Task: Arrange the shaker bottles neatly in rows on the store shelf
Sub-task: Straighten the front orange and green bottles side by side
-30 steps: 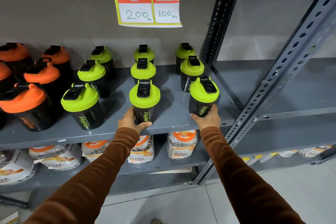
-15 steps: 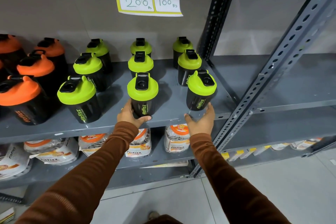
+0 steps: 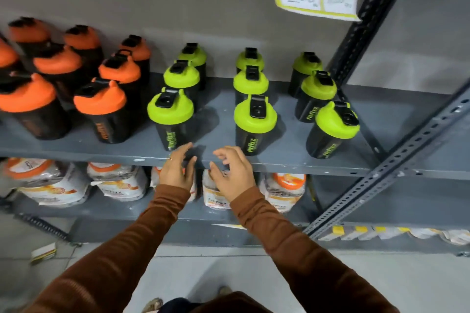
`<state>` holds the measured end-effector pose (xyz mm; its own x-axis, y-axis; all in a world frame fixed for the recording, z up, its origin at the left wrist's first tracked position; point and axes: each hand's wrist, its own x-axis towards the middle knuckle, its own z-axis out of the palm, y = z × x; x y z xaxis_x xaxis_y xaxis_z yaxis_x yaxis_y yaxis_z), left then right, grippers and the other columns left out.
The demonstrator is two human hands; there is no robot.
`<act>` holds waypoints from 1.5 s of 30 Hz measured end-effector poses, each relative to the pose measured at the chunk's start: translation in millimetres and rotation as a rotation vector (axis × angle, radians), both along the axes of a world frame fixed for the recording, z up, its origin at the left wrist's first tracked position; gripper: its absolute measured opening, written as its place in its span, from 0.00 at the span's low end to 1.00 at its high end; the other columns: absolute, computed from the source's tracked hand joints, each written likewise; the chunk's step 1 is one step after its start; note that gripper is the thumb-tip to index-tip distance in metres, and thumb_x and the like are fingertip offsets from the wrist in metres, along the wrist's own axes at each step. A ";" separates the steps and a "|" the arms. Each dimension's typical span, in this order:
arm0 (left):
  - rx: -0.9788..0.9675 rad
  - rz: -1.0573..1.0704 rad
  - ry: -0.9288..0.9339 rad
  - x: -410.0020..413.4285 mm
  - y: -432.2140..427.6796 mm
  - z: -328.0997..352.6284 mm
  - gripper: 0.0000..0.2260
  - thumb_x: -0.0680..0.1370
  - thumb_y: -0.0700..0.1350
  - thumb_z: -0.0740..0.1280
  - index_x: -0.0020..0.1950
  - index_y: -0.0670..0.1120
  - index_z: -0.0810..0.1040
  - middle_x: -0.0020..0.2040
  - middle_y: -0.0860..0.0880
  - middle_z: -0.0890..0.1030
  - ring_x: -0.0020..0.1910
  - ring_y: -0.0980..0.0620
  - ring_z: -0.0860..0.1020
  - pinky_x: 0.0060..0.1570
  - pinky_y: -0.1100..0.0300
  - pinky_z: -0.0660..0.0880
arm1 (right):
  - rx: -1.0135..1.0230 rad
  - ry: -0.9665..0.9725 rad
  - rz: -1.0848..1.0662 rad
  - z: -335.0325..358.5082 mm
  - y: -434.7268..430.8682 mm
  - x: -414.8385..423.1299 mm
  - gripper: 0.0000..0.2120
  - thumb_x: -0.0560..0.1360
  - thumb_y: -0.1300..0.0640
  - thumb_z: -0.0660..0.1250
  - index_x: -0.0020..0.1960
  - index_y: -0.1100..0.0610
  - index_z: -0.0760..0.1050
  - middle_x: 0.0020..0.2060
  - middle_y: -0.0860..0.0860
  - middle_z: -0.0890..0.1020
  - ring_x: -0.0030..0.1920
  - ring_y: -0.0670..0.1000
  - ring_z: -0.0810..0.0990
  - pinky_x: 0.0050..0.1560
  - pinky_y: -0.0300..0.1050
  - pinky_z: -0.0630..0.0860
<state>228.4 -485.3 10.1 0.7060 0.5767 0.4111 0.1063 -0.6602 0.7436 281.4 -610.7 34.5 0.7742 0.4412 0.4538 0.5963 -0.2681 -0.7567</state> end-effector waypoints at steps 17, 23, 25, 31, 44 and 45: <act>-0.263 0.130 -0.016 -40.0 171.2 34.8 0.44 0.63 0.34 0.76 0.71 0.36 0.54 0.71 0.36 0.57 0.69 0.46 0.60 0.68 0.64 0.54 | 0.004 0.496 -0.346 13.5 138.5 -12.8 0.46 0.64 0.65 0.76 0.73 0.63 0.52 0.70 0.59 0.67 0.69 0.57 0.67 0.69 0.45 0.62; -0.347 -0.017 0.117 -17.1 207.4 25.1 0.50 0.59 0.37 0.79 0.73 0.39 0.52 0.71 0.38 0.63 0.70 0.43 0.63 0.70 0.54 0.59 | -0.041 0.488 -0.458 10.2 146.4 -12.3 0.43 0.64 0.60 0.77 0.71 0.62 0.58 0.67 0.60 0.72 0.66 0.59 0.72 0.68 0.50 0.68; -0.336 -0.028 0.186 -19.2 209.4 22.0 0.46 0.59 0.41 0.79 0.71 0.40 0.58 0.68 0.38 0.68 0.67 0.41 0.67 0.68 0.49 0.64 | -0.032 0.493 -0.477 9.5 146.7 -14.0 0.41 0.63 0.60 0.78 0.70 0.61 0.60 0.65 0.59 0.73 0.65 0.59 0.73 0.68 0.51 0.69; -0.382 -0.051 0.225 -24.4 213.6 17.1 0.42 0.57 0.45 0.80 0.66 0.43 0.65 0.63 0.39 0.74 0.62 0.40 0.72 0.63 0.43 0.70 | -0.035 0.523 -0.480 12.2 145.2 -15.5 0.36 0.62 0.59 0.78 0.65 0.59 0.65 0.61 0.58 0.77 0.61 0.58 0.76 0.66 0.51 0.72; -0.430 -0.066 0.344 -34.0 213.6 14.0 0.43 0.53 0.51 0.79 0.64 0.47 0.64 0.61 0.42 0.76 0.60 0.42 0.74 0.61 0.43 0.72 | -0.047 0.533 -0.458 10.0 140.0 -17.2 0.38 0.60 0.58 0.80 0.65 0.59 0.65 0.61 0.59 0.78 0.60 0.58 0.77 0.65 0.54 0.73; -0.432 -0.075 0.352 -34.7 213.2 16.8 0.42 0.56 0.48 0.80 0.65 0.45 0.64 0.61 0.42 0.76 0.60 0.42 0.74 0.61 0.44 0.71 | -0.051 0.531 -0.455 10.3 139.9 -17.3 0.38 0.60 0.58 0.80 0.65 0.59 0.65 0.61 0.59 0.78 0.60 0.58 0.77 0.65 0.55 0.73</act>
